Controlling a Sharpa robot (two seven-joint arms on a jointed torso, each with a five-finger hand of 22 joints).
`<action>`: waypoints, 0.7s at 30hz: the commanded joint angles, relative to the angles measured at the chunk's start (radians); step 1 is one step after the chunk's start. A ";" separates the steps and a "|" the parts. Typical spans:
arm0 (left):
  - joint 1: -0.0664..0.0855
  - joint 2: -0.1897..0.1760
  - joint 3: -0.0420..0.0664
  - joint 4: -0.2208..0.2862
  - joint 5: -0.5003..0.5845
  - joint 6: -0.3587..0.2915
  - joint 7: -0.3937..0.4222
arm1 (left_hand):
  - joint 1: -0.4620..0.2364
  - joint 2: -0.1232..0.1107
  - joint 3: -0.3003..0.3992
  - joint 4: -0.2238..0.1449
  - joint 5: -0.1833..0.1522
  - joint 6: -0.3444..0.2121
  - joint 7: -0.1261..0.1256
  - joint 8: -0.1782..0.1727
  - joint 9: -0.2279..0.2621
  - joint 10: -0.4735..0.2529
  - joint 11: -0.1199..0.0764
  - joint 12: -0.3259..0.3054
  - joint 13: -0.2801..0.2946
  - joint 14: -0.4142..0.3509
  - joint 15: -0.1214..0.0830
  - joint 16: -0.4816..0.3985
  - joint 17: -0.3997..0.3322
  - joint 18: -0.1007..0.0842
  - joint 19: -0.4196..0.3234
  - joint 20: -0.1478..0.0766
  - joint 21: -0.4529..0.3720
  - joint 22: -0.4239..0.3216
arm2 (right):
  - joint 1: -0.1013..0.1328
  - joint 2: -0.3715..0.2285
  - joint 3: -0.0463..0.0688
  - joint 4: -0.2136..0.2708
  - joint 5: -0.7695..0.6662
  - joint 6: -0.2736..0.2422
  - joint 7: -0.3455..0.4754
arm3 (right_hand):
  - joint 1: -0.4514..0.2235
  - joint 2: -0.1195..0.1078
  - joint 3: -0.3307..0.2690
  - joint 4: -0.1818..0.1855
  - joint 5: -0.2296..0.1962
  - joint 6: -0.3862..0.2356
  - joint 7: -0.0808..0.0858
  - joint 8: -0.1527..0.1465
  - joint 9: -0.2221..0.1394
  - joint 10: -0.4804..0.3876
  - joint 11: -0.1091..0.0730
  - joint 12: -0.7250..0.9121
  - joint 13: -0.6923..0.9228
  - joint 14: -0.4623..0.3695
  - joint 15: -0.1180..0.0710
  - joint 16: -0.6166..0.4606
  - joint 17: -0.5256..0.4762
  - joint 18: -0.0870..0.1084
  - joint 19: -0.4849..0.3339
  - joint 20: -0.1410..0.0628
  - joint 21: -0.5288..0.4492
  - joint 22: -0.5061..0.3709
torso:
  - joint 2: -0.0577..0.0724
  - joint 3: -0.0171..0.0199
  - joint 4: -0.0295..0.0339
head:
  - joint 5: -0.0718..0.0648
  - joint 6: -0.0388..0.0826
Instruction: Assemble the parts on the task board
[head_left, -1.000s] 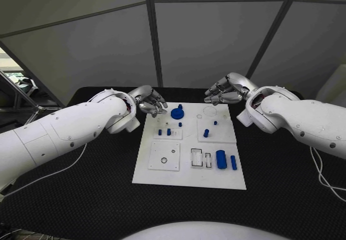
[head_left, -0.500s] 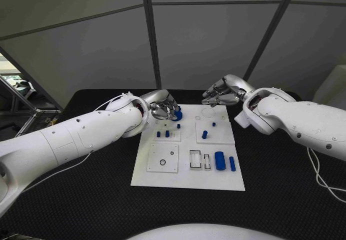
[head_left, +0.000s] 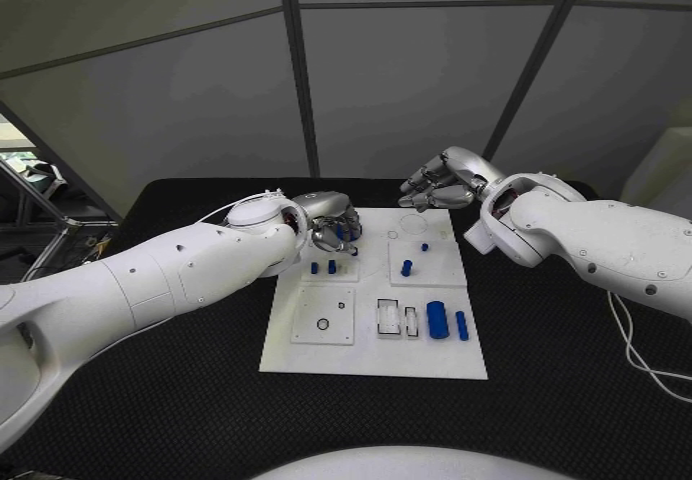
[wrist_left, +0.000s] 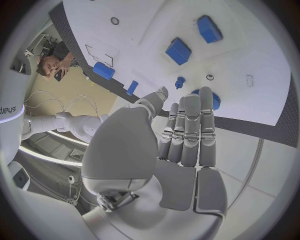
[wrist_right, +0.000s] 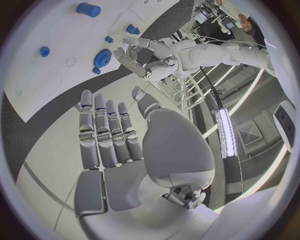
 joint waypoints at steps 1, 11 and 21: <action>0.002 0.008 -0.001 -0.010 -0.044 0.025 -0.009 | -0.003 0.005 -0.005 0.001 -0.005 0.010 0.000 0.006 -0.007 0.006 -0.001 0.007 -0.009 -0.012 -0.001 -0.037 -0.031 -0.013 0.012 -0.001 0.010 0.005 | 0.002 0.001 0.001 0.003 0.001 -0.016 0.013 | -0.008 -0.003 0.000 -0.008 0.004 0.004 0.004 -0.005 -0.001 -0.002 -0.003 -0.005 -0.001 -0.004 0.006 -0.005 -0.002 0.008 -0.002 0.005 -0.007 -0.002 | 0.000 -0.0002 0.0007 | -0.001 0.000; 0.002 0.034 -0.003 -0.040 -0.060 0.048 -0.022 | 0.003 0.014 0.000 0.000 -0.003 0.016 -0.002 0.008 -0.027 0.010 -0.003 0.014 -0.033 0.014 -0.005 0.058 0.014 -0.014 0.023 -0.005 0.034 0.030 | 0.002 0.003 0.001 0.004 0.002 -0.016 0.014 | -0.009 -0.003 0.001 -0.009 0.005 0.003 0.005 -0.005 -0.002 -0.003 -0.002 -0.006 -0.001 -0.006 0.007 -0.007 -0.003 0.008 -0.003 0.006 -0.009 -0.003 | 0.000 -0.0003 0.0017 | -0.004 -0.003; 0.001 0.058 -0.003 -0.076 -0.069 0.072 -0.022 | 0.017 0.026 0.016 -0.008 0.000 0.024 -0.004 0.010 -0.045 0.015 -0.005 0.019 -0.056 0.041 -0.007 0.169 0.073 -0.014 0.026 -0.008 0.066 0.064 | 0.002 0.006 0.001 0.006 0.005 -0.015 0.014 | -0.009 -0.002 0.002 -0.009 0.006 0.003 0.005 -0.005 -0.002 -0.004 -0.002 -0.006 -0.001 -0.007 0.007 -0.008 -0.003 0.008 -0.004 0.006 -0.010 -0.004 | 0.000 -0.0002 0.0002 | -0.006 -0.006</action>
